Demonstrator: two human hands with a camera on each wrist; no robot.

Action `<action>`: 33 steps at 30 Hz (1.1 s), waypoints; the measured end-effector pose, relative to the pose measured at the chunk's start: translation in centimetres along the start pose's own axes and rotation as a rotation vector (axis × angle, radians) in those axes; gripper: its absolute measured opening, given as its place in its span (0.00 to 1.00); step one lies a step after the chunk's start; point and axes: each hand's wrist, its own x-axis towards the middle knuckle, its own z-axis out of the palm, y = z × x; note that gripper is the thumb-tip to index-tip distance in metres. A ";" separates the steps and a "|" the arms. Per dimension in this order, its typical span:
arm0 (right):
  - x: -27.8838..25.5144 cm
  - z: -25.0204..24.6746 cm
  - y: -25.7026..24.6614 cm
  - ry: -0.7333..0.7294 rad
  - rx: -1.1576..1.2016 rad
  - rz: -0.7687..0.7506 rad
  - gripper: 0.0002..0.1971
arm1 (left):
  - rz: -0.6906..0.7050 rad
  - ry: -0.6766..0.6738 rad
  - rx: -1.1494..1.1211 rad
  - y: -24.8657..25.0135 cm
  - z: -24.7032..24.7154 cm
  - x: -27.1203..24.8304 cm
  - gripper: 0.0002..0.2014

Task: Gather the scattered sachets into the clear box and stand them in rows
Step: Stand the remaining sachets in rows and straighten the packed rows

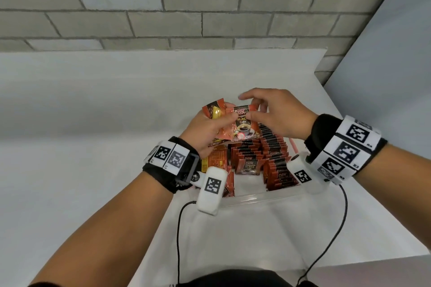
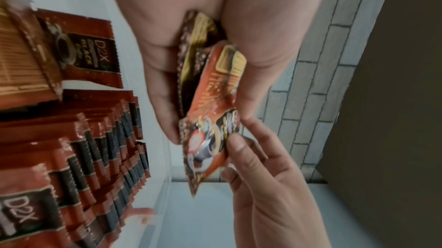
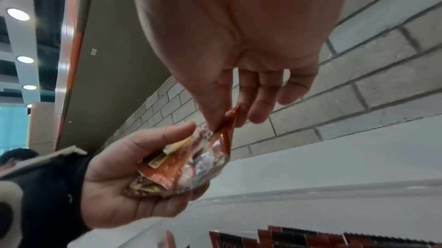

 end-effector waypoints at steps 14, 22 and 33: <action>-1.4 2.8 1.3 -0.479 -0.271 0.114 0.10 | -0.079 0.118 -0.274 -1.5 -3.5 -1.1 0.06; -1.0 4.2 1.4 -0.535 -0.402 0.095 0.12 | -0.067 0.110 -0.286 -1.7 -3.9 -1.9 0.07; -0.7 5.0 0.9 -0.588 -0.603 -0.010 0.09 | -0.064 0.107 -0.273 -1.9 -4.1 -1.7 0.06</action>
